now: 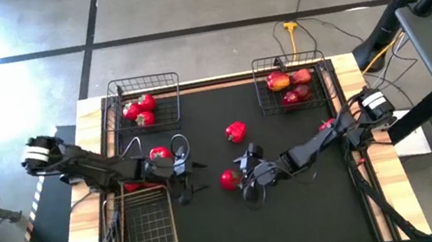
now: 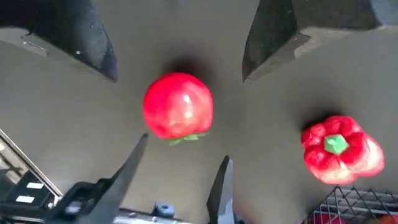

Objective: Sort produce into baskets
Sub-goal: Put the tomato into the left black wire basket

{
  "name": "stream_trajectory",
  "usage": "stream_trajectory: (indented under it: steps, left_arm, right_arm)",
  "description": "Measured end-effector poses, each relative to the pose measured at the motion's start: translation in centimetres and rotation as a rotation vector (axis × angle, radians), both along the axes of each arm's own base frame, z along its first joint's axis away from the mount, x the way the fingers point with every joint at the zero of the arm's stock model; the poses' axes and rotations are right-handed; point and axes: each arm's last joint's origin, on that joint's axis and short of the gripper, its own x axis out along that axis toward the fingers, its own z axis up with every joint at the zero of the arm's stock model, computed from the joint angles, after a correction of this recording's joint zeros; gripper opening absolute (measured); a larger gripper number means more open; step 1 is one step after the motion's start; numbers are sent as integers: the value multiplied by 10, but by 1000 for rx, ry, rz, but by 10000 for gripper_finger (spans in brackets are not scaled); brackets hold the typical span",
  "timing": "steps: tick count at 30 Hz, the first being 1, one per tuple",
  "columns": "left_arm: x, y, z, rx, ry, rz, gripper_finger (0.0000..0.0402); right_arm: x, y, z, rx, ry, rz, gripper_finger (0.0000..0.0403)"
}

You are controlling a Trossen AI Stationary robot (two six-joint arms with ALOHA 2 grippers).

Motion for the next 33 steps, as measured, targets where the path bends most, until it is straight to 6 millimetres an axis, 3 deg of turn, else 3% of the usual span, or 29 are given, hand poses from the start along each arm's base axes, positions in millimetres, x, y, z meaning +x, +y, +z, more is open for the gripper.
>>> stream_trajectory:
  steps: [5, 10, 13, 17, 22, 27, 33]
  left_arm:
    - [9, -2, -14, 11, 12, -6, 340]
    - [27, -6, -15, 21, 3, -12, 345]
    - [40, -8, -17, 25, 4, -14, 345]
    - [53, -10, -24, 36, 29, -22, 345]
    - [71, -13, -33, 52, 46, -25, 346]
    - [92, -15, -40, 90, 64, 19, 346]
    - [100, -12, -44, 185, 111, 128, 346]
  right_arm:
    - [6, 2, 8, -27, 24, 13, 364]
    - [8, 2, 11, -45, 86, 14, 364]
    - [7, 2, 15, -46, 197, -9, 364]
    - [5, 4, 35, -46, 386, -58, 364]
    - [4, 7, 50, -23, 477, -58, 364]
    - [2, 6, 45, -29, 499, -57, 364]
    - [-9, 2, 24, -47, 570, -80, 364]
